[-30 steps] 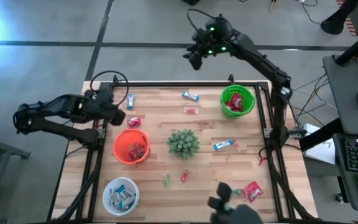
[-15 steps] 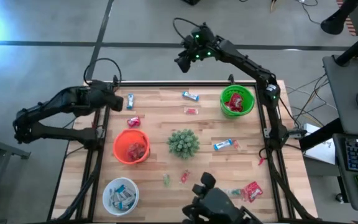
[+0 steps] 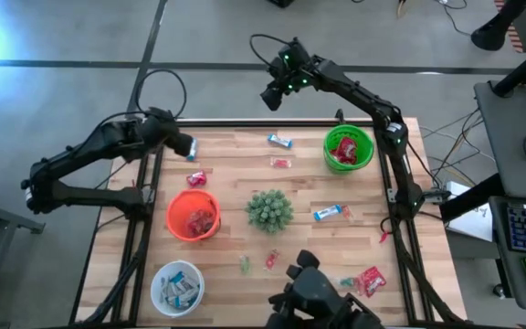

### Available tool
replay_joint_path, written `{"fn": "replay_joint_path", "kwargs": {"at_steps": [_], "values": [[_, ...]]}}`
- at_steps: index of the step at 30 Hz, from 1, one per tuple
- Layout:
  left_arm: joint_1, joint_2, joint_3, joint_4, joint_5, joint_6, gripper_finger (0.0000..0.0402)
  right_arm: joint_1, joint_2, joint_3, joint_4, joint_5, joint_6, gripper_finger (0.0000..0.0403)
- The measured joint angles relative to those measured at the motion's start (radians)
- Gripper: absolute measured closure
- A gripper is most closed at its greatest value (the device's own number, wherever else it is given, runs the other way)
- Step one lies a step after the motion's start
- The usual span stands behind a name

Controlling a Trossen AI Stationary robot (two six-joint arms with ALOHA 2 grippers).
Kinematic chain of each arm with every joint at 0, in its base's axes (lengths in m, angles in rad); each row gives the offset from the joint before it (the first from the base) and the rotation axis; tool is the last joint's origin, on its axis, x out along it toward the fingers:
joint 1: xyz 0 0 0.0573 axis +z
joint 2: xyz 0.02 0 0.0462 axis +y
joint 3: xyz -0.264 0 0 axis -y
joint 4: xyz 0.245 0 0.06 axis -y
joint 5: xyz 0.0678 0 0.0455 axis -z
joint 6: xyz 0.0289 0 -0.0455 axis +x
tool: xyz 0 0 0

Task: Sort candy
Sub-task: Put the white chocolate into the white bucket

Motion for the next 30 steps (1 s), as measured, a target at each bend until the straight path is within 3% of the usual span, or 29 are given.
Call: {"fn": "replay_joint_path", "kwargs": {"at_steps": [12,30], "values": [[0.000,0.015,0.000,0.030,-0.009,0.061,0.0278,0.000,0.003,-0.068,-0.075,-0.001,-0.020,0.0163],[0.000,0.016,0.000,0.040,-0.009,0.060,0.0278,0.000,0.003,-0.435,-0.036,-0.035,-0.005,0.0163]]}}
